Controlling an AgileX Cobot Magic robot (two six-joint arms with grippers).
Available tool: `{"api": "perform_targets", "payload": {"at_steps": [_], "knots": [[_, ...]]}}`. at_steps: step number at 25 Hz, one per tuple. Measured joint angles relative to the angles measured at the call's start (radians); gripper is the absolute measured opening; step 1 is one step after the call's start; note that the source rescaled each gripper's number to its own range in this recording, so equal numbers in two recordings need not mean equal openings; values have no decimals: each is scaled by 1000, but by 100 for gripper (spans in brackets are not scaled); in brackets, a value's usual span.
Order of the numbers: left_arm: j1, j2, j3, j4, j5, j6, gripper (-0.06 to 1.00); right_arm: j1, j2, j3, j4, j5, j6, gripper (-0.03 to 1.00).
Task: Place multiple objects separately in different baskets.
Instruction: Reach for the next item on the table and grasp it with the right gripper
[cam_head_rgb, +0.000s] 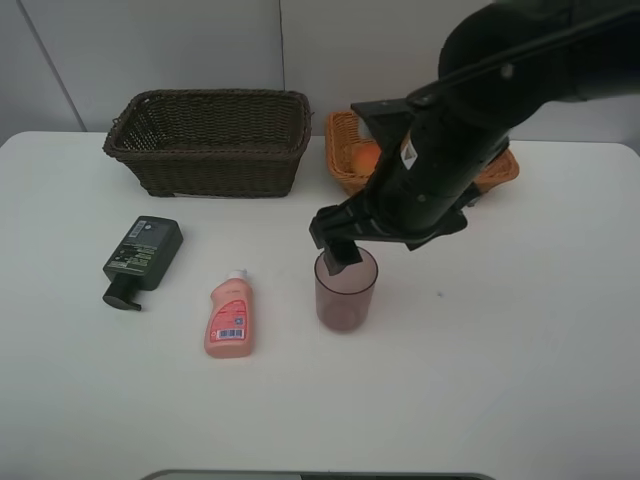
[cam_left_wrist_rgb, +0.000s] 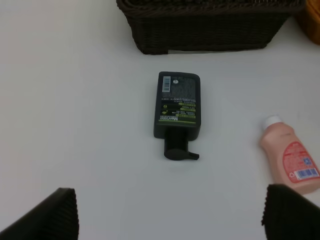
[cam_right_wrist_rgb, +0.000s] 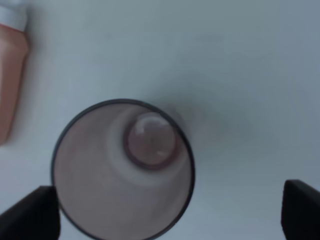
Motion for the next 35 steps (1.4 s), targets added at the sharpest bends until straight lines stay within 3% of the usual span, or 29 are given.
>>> {"api": "perform_targets", "payload": {"at_steps": [6,35], "knots": [[0,0,0,0,0,0,84,-52,20,0,-1,-7,0,98],[0,0,0,0,0,0,84,-64,251,0,75,-127,0,98]]}}
